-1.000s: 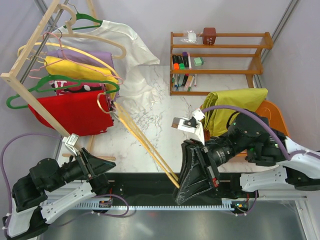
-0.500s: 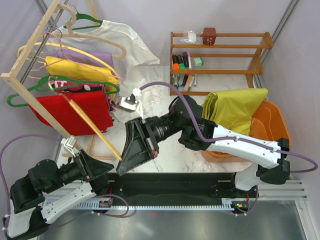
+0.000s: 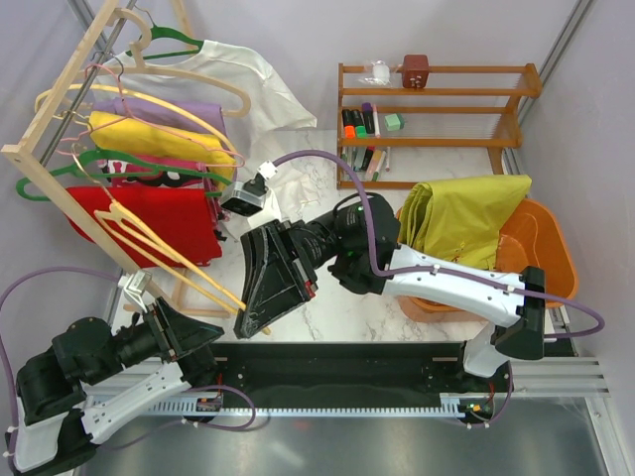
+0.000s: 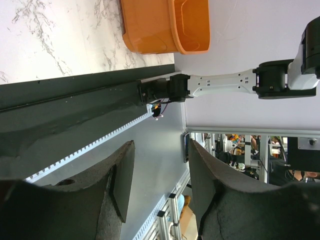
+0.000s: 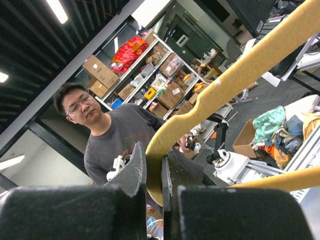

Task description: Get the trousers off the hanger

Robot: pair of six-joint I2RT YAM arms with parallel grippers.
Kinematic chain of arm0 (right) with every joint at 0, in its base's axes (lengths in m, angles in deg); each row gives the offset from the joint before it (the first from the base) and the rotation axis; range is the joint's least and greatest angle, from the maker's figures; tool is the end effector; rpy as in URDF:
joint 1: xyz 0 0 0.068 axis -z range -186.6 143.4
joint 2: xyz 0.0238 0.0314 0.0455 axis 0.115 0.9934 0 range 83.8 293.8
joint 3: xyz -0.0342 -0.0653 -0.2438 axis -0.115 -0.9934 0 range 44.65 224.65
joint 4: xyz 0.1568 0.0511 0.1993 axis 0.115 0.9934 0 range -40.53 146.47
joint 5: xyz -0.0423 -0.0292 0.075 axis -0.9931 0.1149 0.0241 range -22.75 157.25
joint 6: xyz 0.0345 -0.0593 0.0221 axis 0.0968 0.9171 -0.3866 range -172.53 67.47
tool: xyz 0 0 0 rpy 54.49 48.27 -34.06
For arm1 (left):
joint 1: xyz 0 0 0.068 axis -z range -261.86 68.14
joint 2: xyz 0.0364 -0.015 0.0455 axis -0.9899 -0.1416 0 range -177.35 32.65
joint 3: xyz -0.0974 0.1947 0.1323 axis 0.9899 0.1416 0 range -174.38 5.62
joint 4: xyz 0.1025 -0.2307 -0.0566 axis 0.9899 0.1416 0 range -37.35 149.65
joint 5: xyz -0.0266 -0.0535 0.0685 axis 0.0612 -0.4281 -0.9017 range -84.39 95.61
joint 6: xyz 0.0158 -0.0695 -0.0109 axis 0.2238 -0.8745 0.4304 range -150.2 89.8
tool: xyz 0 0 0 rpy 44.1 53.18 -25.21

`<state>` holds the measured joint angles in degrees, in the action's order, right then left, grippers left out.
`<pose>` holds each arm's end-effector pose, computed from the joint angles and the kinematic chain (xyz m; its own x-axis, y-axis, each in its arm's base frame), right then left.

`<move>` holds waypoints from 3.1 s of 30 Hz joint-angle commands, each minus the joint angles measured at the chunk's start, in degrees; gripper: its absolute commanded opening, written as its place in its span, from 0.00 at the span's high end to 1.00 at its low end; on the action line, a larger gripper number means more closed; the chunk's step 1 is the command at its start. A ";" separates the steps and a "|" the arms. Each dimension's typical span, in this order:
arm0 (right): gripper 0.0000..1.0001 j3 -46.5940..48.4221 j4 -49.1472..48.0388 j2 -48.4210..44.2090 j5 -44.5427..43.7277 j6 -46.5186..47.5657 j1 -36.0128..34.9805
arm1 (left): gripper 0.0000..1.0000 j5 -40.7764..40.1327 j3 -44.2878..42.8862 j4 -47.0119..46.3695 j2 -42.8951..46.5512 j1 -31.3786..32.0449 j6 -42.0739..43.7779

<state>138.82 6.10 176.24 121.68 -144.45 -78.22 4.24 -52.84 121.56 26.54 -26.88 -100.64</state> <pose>0.0635 0.3450 0.5026 -0.7402 -0.3839 -0.5521 -0.1985 -0.6597 0.7248 0.0037 -0.0029 0.3298 -0.8138 -0.4801 -0.3273 0.1157 0.4182 -0.9010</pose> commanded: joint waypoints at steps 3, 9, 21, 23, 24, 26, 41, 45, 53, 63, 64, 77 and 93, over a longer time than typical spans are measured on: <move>1.00 1.01 -12.41 0.88 0.85 -3.61 1.65 | 0.46 0.31 -1.05 0.27 -0.83 -0.05 -1.72; 1.00 6.81 -23.13 8.44 1.37 -12.12 3.58 | 0.46 0.66 -1.04 -0.08 -0.83 -0.05 -2.07; 1.00 18.32 -42.48 22.68 3.84 -30.24 7.63 | 0.46 0.49 -2.19 -0.17 -1.19 -0.49 -2.34; 1.00 22.01 -45.29 25.84 3.31 -34.10 7.63 | 0.46 0.57 -2.19 -0.09 -1.53 -0.49 -2.25; 1.00 23.06 -45.92 26.73 3.22 -35.07 7.54 | 0.46 0.58 -2.10 -0.17 -1.80 -0.49 -2.34; 1.00 25.36 -46.45 28.57 3.22 -36.31 7.54 | 0.46 0.58 -2.10 -0.35 -1.98 -0.40 -2.25; 1.00 30.45 -48.03 34.73 2.17 -37.28 5.96 | 0.46 0.66 -1.31 -1.49 -3.21 -0.49 -2.34; 1.00 33.00 -47.77 36.75 2.08 -37.28 5.61 | 0.46 0.84 -1.31 -1.49 -3.38 -0.49 -2.34; 1.00 34.42 -48.12 39.74 1.90 -37.90 5.52 | 0.46 0.93 -1.84 -1.49 -3.30 -0.49 -2.52; 1.00 38.88 -47.07 43.60 1.64 -37.45 5.87 | 0.46 0.93 -1.57 -1.49 -3.47 -0.49 -2.43; 1.00 39.85 -47.15 44.13 1.99 -37.63 6.05 | 0.46 0.93 -1.49 -1.49 -3.38 -0.49 -2.51; 1.00 42.84 -43.64 45.10 4.19 -34.29 6.49 | 0.46 2.86 -1.31 -3.25 -5.84 -0.49 -1.46; 1.00 18.17 -29.34 22.64 7.27 -12.89 6.75 | 0.46 7.86 -3.77 -11.33 -5.67 -0.58 5.48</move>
<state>162.87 -24.24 211.21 127.85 -165.60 -71.73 8.87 -54.30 115.44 21.29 -27.14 -99.59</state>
